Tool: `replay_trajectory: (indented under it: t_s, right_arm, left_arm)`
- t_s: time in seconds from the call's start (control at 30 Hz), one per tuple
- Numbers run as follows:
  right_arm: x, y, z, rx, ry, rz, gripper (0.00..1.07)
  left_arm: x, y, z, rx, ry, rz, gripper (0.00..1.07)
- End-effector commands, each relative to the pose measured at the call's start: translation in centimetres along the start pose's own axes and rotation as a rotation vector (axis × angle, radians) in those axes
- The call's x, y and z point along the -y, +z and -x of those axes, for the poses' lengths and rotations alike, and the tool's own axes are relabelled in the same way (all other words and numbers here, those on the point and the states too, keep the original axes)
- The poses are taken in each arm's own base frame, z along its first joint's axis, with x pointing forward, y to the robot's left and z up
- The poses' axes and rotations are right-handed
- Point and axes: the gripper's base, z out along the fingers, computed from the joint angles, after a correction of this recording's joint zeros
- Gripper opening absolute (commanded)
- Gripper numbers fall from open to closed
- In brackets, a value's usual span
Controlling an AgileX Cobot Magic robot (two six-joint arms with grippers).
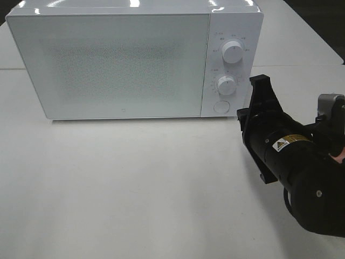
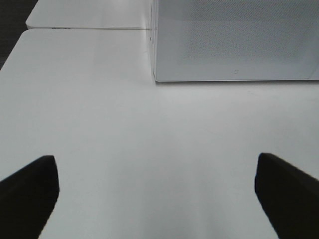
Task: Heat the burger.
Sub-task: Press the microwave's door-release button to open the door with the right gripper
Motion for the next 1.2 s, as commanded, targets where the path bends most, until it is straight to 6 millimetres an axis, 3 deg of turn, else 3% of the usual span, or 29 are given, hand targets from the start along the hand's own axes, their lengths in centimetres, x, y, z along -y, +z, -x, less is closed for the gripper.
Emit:
replay_trajectory:
  t_s: [0.03, 0.3, 0.57, 0.8, 1.2]
  right_arm:
    - [0.0, 0.0, -0.2, -0.011, 0.026, 0.006, 0.00]
    - [-0.2, 0.4, -0.5, -0.022, 0.052, 0.016, 0.00]
    - [0.9, 2.9, -1.5, -0.054, 0.133, -0.043, 0.00]
    - [1.5, 3.9, -2.2, -0.056, 0.123, -0.060, 0.00]
    - [1.4, 5.9, -1.2, -0.040, 0.130, -0.087, 0.00]
  left_arm:
    - [0.1, -0.2, -0.2, 0.013, -0.008, -0.006, 1.00]
    - [0.1, -0.2, -0.2, 0.013, -0.008, -0.006, 1.00]
    - [0.1, -0.2, -0.2, 0.013, -0.008, -0.006, 1.00]
    - [0.1, -0.2, -0.2, 0.013, -0.008, -0.006, 1.00]
    - [0.1, -0.2, -0.2, 0.013, -0.008, -0.006, 1.00]
